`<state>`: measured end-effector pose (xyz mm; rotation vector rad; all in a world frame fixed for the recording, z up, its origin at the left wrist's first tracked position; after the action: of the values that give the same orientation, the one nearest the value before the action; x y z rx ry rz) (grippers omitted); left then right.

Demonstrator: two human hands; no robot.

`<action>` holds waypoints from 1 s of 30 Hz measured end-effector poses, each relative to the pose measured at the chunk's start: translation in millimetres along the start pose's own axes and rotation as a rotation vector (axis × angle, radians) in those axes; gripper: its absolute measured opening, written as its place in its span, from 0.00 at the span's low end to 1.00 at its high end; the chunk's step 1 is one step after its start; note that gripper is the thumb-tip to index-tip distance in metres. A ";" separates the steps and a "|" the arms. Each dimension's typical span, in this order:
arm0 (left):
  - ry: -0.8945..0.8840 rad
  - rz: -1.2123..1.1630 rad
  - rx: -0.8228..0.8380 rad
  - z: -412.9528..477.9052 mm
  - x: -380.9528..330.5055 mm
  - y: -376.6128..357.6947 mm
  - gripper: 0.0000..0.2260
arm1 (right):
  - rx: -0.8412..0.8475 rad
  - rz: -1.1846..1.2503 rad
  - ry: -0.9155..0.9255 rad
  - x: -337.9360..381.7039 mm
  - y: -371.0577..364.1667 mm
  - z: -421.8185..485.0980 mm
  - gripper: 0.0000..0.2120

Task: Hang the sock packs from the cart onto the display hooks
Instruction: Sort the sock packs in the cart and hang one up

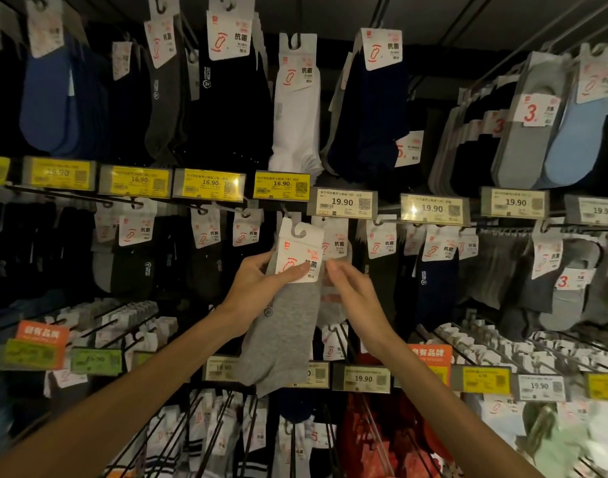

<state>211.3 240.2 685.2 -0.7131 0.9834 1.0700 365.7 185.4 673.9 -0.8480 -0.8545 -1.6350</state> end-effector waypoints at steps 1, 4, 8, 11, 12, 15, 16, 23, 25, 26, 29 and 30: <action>-0.021 0.011 0.011 -0.5 -0.3 -3.2 0.16 | -0.026 0.011 0.016 3.5 -0.6 -4.5 0.18; -0.088 0.087 0.047 -4.5 -2.2 -12.6 0.18 | -0.161 -0.092 0.078 8.6 -0.2 -13.5 0.21; -0.271 0.359 0.123 -15.0 -10.2 -26.1 0.19 | -0.234 0.003 0.033 9.5 2.4 -21.2 0.21; -0.333 0.444 0.184 -20.0 -16.4 -35.4 0.18 | -0.173 0.143 -0.075 6.9 2.5 -22.3 0.18; -0.337 0.457 0.201 -20.6 -17.0 -37.5 0.18 | -0.172 0.173 -0.080 6.9 3.2 -22.0 0.16; -0.314 0.485 0.232 -21.0 -17.0 -39.2 0.18 | -0.221 0.232 -0.088 8.2 7.8 -19.7 0.13; -0.298 0.488 0.248 -20.6 -16.2 -39.6 0.18 | -0.227 0.246 -0.096 8.6 8.7 -18.2 0.13; -0.224 0.562 0.134 -14.2 -11.2 -22.6 0.16 | -0.273 0.276 -0.084 13.5 22.6 -6.5 0.13; -0.213 0.558 0.107 -13.5 -12.1 -16.4 0.16 | -0.245 0.265 -0.080 19.3 25.7 -0.8 0.14; -0.212 0.538 0.103 -13.0 -13.3 -15.1 0.16 | -0.233 0.255 -0.074 23.2 26.5 2.5 0.15; -0.218 0.459 0.085 -12.6 -19.6 -13.5 0.14 | -0.233 0.248 -0.028 38.7 27.0 11.8 0.17; -0.226 0.422 0.076 -12.0 -22.3 -13.8 0.13 | -0.229 0.249 -0.002 44.8 26.6 15.2 0.17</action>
<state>217.2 216.7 700.8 -0.3164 0.9940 1.4368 384.6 172.6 723.1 -1.0704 -0.5436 -1.5286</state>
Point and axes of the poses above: each hand's wrist, its own z-axis towards the middle knuckle, its own y-axis out of the back of the hand, x = y × z, the point moved 5 cm from there along z, towards the middle knuckle
